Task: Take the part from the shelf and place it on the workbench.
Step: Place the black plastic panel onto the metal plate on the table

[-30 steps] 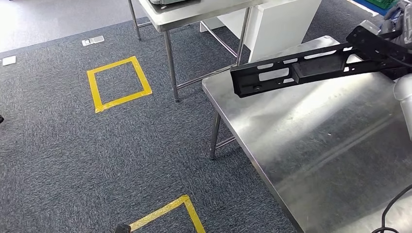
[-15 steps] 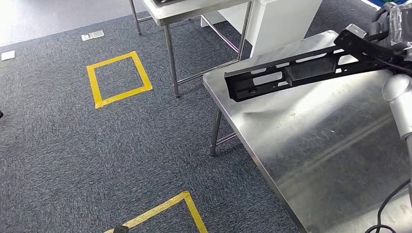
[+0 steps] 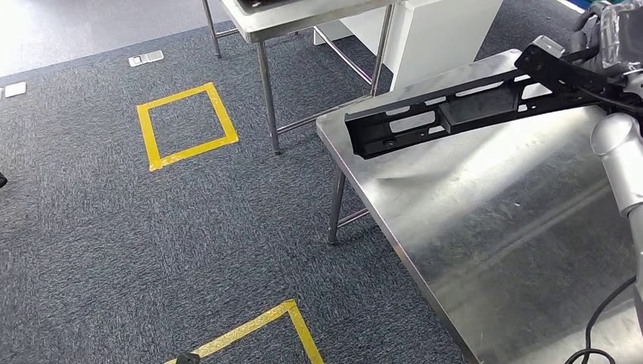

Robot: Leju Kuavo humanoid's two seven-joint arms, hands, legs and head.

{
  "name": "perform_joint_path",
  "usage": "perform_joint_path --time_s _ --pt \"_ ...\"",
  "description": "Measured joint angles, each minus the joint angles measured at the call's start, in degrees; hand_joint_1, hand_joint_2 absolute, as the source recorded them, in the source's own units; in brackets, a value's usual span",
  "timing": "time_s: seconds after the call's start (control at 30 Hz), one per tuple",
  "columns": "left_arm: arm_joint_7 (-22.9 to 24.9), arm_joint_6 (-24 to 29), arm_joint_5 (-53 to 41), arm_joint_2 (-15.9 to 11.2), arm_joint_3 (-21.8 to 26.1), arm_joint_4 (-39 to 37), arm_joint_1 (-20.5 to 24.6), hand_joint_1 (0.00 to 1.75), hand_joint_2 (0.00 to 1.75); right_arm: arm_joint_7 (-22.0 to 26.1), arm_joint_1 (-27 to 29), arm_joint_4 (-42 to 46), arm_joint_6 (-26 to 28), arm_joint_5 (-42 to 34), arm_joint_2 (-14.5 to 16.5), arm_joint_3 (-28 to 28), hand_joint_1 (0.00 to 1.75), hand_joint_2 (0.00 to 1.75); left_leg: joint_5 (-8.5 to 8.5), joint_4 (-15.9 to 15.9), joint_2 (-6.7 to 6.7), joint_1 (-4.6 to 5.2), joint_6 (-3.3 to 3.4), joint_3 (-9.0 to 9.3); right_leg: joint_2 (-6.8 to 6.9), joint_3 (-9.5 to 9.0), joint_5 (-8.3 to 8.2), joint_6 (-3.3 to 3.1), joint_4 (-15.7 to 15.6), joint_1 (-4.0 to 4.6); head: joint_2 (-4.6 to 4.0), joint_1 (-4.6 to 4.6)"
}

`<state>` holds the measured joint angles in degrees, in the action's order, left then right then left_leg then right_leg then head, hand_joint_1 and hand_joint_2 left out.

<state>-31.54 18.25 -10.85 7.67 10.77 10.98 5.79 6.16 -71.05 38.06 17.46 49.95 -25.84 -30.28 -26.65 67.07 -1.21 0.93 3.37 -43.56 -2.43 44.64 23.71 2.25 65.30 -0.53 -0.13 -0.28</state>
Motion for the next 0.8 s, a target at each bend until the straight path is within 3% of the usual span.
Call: perform_joint_path --time_s 0.4,0.8 --pt "0.3 0.0 0.1 -0.1 0.3 0.0 -0.1 0.0 1.75 0.0 -0.6 0.0 0.0 -0.2 0.5 -0.1 1.75 1.75 0.08 -1.3 -0.01 0.0 0.01 1.53 0.0 -1.56 -0.01 0.01 -1.3 0.0 0.0 0.01" --pt "0.5 0.2 0.2 -0.1 0.3 0.0 -0.1 0.0 1.75 0.0 -1.2 0.0 0.0 -0.6 0.4 -0.1 1.75 1.75 0.04 -1.4 0.01 0.0 0.0 1.96 0.0 -1.95 0.01 0.0 -1.4 0.04 0.0 0.0"
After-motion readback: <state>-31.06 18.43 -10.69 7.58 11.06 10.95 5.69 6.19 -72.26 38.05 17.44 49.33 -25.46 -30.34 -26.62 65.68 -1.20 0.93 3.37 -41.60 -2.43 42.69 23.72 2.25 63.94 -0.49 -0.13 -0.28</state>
